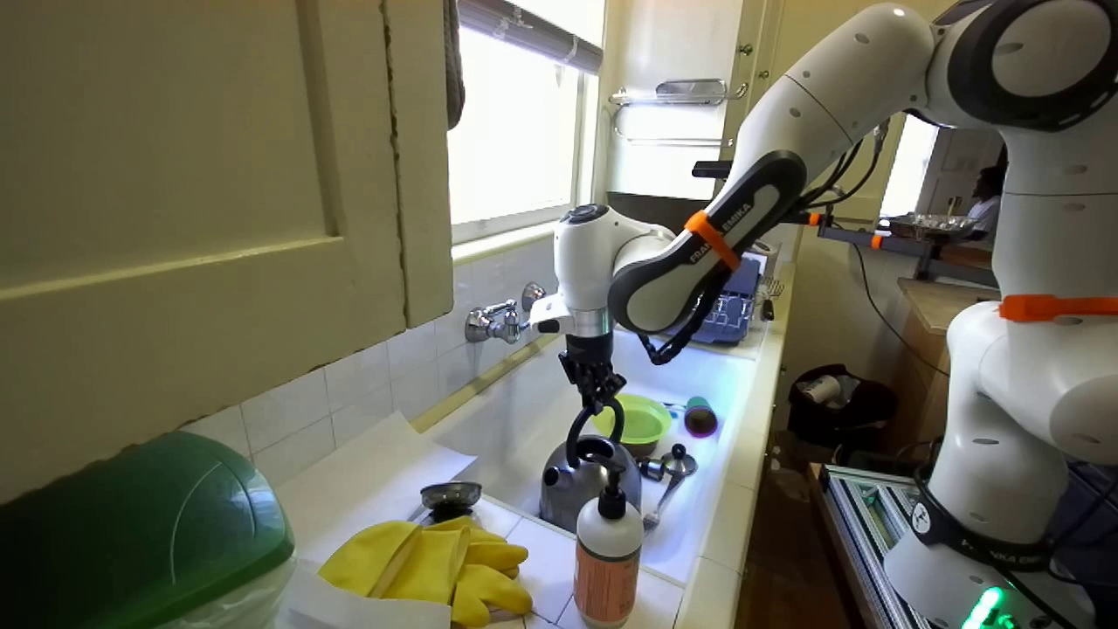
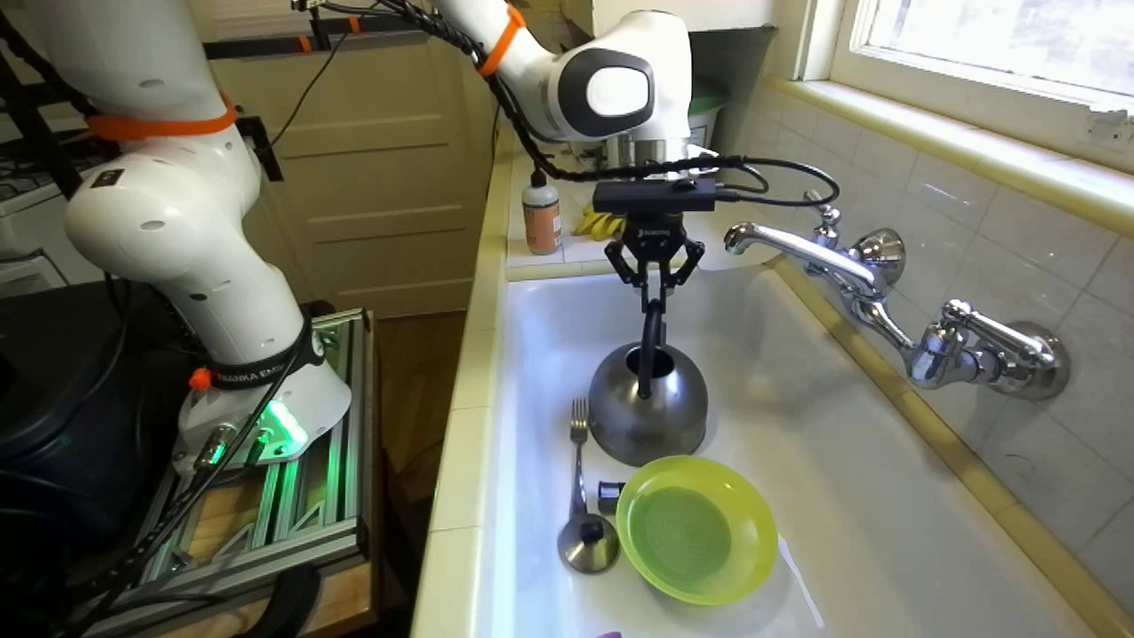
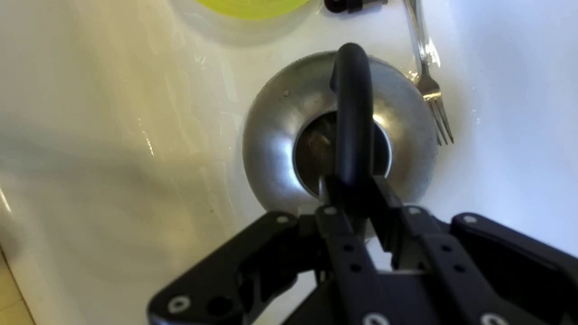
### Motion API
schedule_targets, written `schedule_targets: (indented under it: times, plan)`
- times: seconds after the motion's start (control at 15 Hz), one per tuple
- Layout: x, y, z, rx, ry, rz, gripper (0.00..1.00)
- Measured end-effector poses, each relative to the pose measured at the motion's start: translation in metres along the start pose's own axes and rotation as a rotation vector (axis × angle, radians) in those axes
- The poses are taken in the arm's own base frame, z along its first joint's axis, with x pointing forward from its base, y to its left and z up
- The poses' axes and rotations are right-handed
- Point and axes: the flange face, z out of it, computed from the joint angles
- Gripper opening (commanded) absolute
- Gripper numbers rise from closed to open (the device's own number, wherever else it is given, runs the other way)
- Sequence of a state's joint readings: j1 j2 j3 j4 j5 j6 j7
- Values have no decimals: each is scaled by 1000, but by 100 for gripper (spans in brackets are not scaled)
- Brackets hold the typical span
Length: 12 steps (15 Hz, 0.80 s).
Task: Move the faucet head to the left and put the kettle under the faucet head
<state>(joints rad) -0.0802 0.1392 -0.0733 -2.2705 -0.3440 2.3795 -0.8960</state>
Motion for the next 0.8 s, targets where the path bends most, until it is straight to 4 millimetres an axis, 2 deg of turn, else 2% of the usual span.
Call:
schedule_targets:
  times: [0.8]
  plan:
    - [-17, 25, 5, -6, -4, 184, 5]
